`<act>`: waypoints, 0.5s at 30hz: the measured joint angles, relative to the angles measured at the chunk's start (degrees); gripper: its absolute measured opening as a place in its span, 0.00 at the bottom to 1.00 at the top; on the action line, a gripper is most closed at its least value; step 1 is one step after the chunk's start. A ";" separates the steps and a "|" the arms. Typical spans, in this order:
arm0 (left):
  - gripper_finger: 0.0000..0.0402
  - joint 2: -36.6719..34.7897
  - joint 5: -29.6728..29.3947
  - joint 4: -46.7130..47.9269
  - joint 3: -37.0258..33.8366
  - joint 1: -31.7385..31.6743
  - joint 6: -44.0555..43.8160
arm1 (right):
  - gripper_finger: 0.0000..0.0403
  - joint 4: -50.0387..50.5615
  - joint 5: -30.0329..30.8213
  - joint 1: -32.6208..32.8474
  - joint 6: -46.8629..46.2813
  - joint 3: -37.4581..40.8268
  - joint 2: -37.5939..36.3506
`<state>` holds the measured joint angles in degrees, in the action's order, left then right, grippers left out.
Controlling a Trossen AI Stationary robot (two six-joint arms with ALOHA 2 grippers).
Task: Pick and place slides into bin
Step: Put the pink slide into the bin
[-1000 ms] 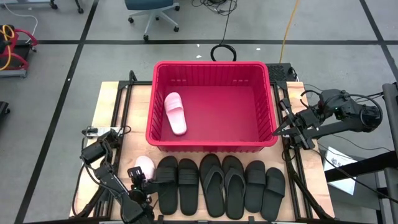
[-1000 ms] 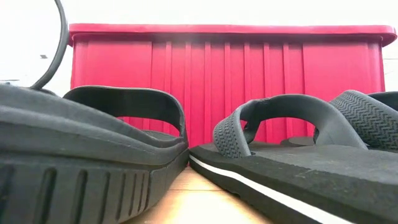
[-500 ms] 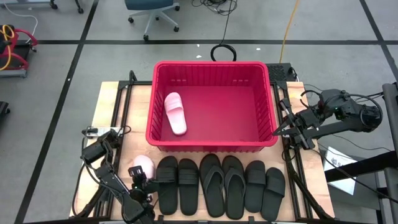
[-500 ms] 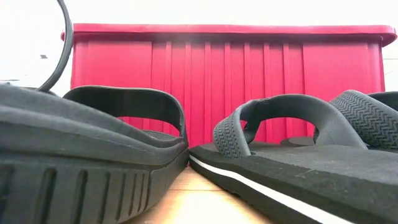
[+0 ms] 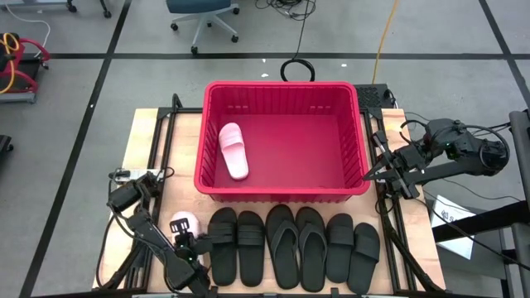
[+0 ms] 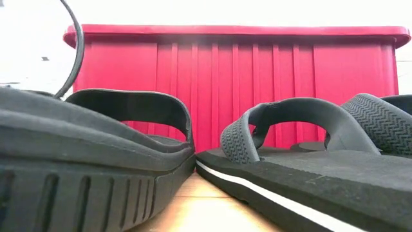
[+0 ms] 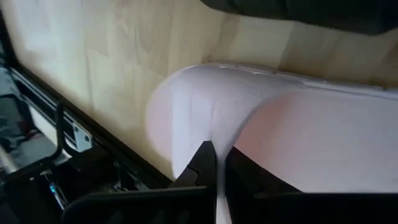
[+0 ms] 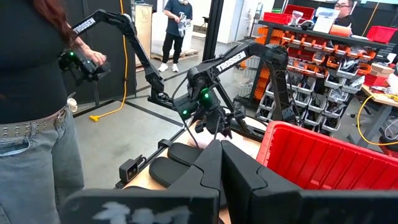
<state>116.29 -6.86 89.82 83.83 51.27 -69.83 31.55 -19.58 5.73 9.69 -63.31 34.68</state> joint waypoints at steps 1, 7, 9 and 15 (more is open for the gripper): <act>0.01 -1.08 -0.10 0.02 0.00 -0.15 -0.82 | 0.00 0.00 -0.01 0.00 0.00 0.01 0.00; 0.01 -10.20 -0.63 0.10 0.00 -1.15 -5.67 | 0.00 0.00 -0.02 -0.02 0.00 0.01 0.00; 0.00 -13.71 -0.52 0.16 0.00 -1.48 -6.33 | 0.00 0.00 0.00 -0.02 0.00 0.01 0.00; 0.00 -24.42 -0.18 0.22 0.00 -2.23 -5.72 | 0.00 0.00 -0.01 -0.01 0.00 0.01 0.00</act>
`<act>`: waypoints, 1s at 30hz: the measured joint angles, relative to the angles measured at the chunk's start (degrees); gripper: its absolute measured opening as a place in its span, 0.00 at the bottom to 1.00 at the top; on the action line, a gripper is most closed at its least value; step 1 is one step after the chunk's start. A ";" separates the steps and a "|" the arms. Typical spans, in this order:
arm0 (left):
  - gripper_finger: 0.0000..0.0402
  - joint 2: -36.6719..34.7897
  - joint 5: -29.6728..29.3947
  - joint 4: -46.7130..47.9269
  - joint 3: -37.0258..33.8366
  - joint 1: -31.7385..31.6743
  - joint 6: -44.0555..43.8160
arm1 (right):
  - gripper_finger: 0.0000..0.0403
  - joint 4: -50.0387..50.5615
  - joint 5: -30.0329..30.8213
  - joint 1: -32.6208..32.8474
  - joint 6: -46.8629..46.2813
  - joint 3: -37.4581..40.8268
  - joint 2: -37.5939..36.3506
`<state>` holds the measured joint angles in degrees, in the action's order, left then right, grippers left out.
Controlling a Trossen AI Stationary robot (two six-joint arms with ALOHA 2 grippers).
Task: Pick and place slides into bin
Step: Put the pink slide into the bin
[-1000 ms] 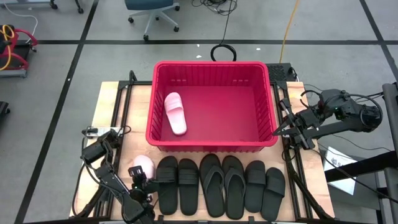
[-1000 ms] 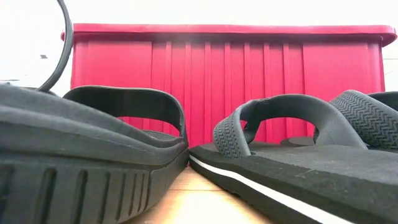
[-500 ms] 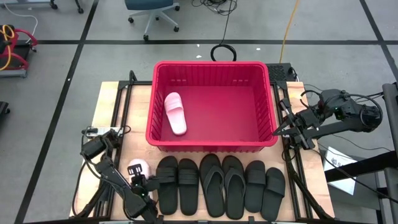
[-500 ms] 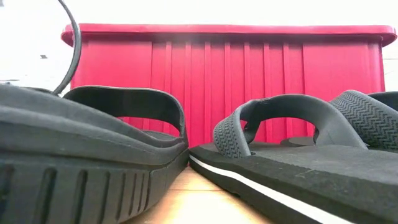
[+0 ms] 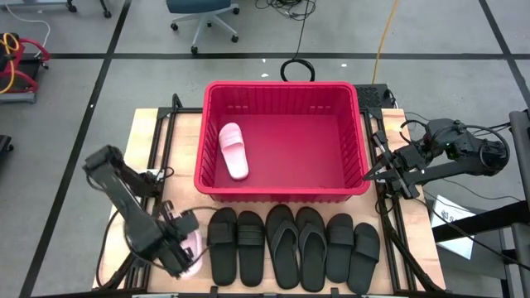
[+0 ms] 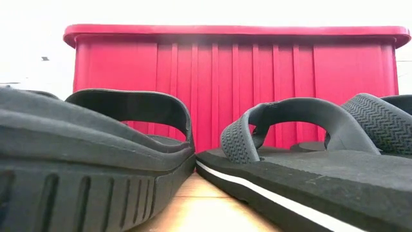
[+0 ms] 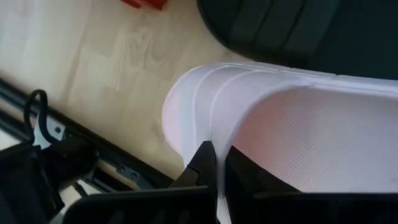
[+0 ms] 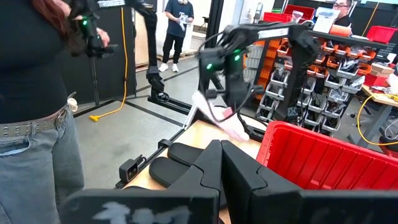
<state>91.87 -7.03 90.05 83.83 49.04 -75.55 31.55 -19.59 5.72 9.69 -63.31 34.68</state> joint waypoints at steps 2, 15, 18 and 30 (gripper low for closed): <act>0.00 -3.13 0.00 0.05 0.42 -0.03 1.34 | 0.00 0.00 0.00 0.00 0.00 0.00 0.00; 0.00 -10.89 -10.43 -0.11 14.83 -3.01 14.66 | 0.00 0.00 0.00 0.01 0.00 0.00 0.00; 0.00 -10.90 -13.63 -0.07 18.69 -4.79 19.10 | 0.00 0.00 0.02 -0.01 0.06 0.00 0.00; 0.00 -10.94 -30.33 -3.16 32.58 -16.53 46.50 | 0.00 0.00 0.02 0.00 1.50 0.00 0.00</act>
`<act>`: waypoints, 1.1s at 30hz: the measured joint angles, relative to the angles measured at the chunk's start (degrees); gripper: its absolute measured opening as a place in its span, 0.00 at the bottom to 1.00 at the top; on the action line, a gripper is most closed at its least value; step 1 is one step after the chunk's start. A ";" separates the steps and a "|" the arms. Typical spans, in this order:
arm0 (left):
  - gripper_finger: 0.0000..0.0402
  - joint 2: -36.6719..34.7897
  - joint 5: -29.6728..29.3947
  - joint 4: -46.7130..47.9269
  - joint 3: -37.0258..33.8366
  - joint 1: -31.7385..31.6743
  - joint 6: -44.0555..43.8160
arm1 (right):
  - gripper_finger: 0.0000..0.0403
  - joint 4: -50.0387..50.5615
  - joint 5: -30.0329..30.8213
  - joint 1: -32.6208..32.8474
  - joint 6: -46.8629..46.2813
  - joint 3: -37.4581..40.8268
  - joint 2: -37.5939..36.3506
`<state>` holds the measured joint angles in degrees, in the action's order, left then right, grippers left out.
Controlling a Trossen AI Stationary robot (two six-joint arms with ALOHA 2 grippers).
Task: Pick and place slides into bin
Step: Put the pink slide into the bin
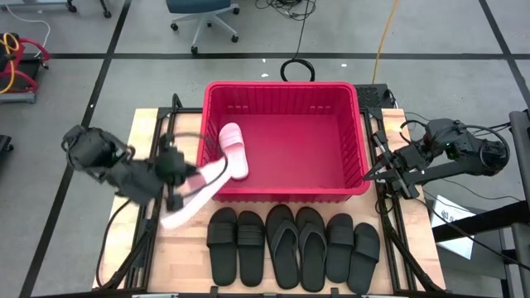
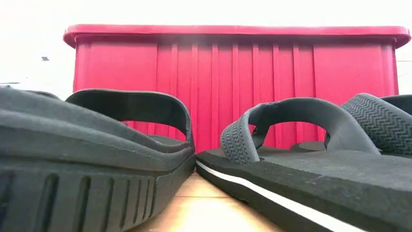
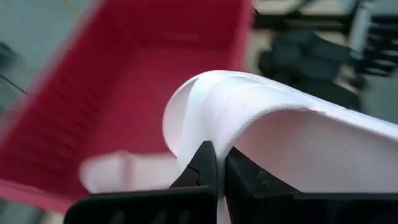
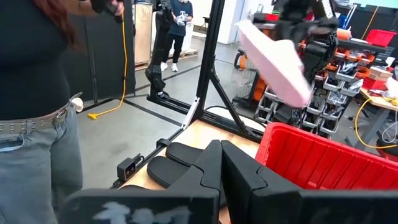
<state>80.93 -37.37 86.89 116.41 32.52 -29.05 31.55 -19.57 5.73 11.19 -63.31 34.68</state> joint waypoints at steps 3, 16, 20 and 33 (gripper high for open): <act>0.00 0.00 -4.18 -2.98 0.58 -5.58 9.16 | 0.00 -0.01 0.00 0.00 0.15 0.00 0.00; 0.00 9.92 -3.20 -18.40 -0.08 -33.65 38.79 | 0.00 0.00 0.00 -0.01 0.20 0.00 0.00; 0.00 15.57 -0.81 -19.15 -0.08 -38.37 40.71 | 0.00 0.00 0.00 -0.01 0.12 0.00 0.00; 0.00 31.35 -0.03 -21.16 -0.10 -43.54 40.66 | 0.00 0.00 0.00 -0.01 0.19 0.00 -0.02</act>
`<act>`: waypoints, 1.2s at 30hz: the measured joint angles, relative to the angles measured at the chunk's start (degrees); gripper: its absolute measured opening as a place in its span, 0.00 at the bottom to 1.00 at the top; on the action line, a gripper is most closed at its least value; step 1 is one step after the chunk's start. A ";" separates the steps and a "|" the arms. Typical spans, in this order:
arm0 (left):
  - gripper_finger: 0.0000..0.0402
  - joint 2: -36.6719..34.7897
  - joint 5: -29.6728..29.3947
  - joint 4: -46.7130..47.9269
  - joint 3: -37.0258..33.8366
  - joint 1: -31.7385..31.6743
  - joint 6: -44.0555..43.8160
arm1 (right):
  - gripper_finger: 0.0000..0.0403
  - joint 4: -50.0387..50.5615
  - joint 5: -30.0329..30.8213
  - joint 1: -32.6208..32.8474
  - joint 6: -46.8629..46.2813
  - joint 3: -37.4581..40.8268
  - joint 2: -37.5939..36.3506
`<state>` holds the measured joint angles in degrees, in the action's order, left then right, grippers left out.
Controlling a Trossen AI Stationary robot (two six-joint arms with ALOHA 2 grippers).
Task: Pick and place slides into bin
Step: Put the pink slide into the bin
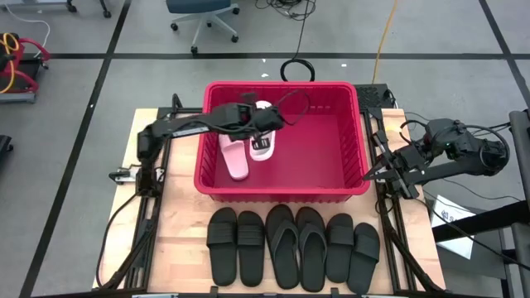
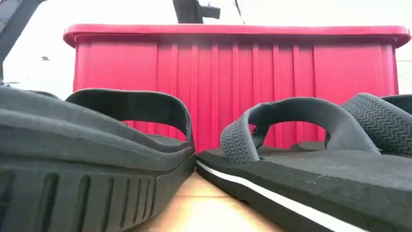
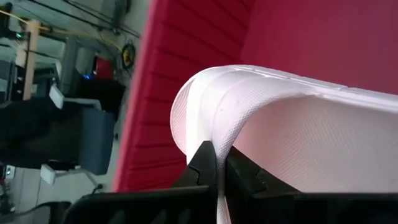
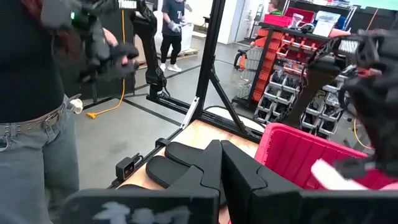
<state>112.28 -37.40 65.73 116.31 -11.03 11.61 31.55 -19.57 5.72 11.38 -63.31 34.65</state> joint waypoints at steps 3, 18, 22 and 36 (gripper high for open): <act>0.00 3.33 0.08 0.11 -0.02 -0.71 -0.08 | 0.00 0.02 0.00 0.02 0.02 0.00 0.02; 0.00 12.32 3.06 -1.49 -5.69 -3.45 -3.12 | 0.00 0.49 0.00 0.01 0.02 0.00 0.02; 0.00 12.29 2.78 -4.44 -9.78 -4.23 -3.77 | 0.00 0.46 0.00 0.01 0.02 0.00 0.00; 0.00 12.27 4.09 -9.06 -15.89 -4.22 -3.73 | 0.00 0.46 0.00 0.01 0.04 0.00 0.00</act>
<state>124.55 -33.30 56.67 100.43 -15.25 7.88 32.01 -19.57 5.73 11.42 -63.31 34.65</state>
